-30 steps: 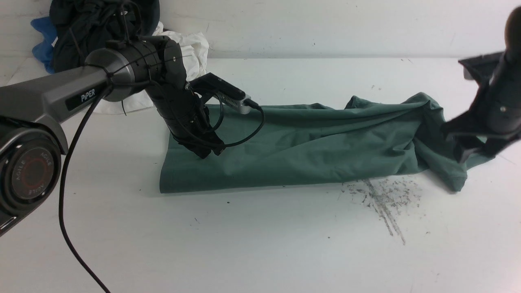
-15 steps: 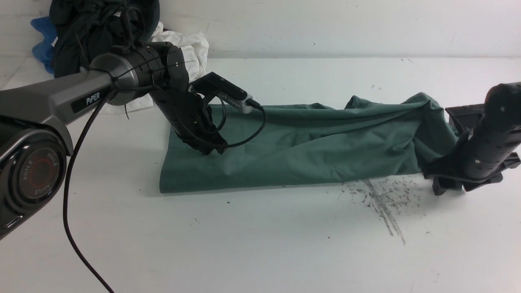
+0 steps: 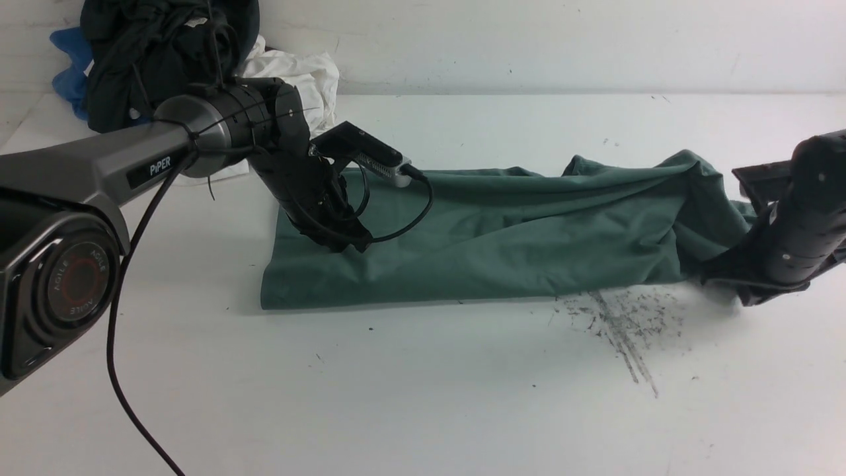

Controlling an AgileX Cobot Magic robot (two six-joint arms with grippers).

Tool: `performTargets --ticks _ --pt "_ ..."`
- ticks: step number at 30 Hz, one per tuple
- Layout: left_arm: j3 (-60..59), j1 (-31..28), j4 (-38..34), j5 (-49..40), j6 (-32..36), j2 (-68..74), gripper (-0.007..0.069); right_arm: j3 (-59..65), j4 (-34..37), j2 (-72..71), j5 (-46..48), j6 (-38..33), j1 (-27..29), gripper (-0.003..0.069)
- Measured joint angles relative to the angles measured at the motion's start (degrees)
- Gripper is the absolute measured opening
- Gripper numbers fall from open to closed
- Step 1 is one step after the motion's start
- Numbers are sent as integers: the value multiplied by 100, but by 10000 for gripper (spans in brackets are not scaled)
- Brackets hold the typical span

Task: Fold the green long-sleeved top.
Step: Use both arms to drag the lower edge of the fabric forward and fold it over the upper edge

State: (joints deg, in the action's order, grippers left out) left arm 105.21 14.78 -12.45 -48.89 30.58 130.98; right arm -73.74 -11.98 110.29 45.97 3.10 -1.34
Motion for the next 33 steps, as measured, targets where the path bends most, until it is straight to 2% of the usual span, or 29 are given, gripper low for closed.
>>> performTargets --ticks 4,11,18,22,33 --pt "7 -78 -99 26 10 17 -8 -372 -346 -630 405 -56 7 12" --pt "18 -218 -232 115 120 42 -7 -1576 -306 -672 1144 -557 164 12" --pt "26 -335 -232 164 193 53 -7 -2823 659 -281 2092 -1276 482 12" --pt "26 -413 -221 187 228 59 -7 -2931 977 -222 2503 -1619 627 12" --pt "39 -943 -168 220 297 79 -7 -2588 1258 -486 2582 -1983 839 10"
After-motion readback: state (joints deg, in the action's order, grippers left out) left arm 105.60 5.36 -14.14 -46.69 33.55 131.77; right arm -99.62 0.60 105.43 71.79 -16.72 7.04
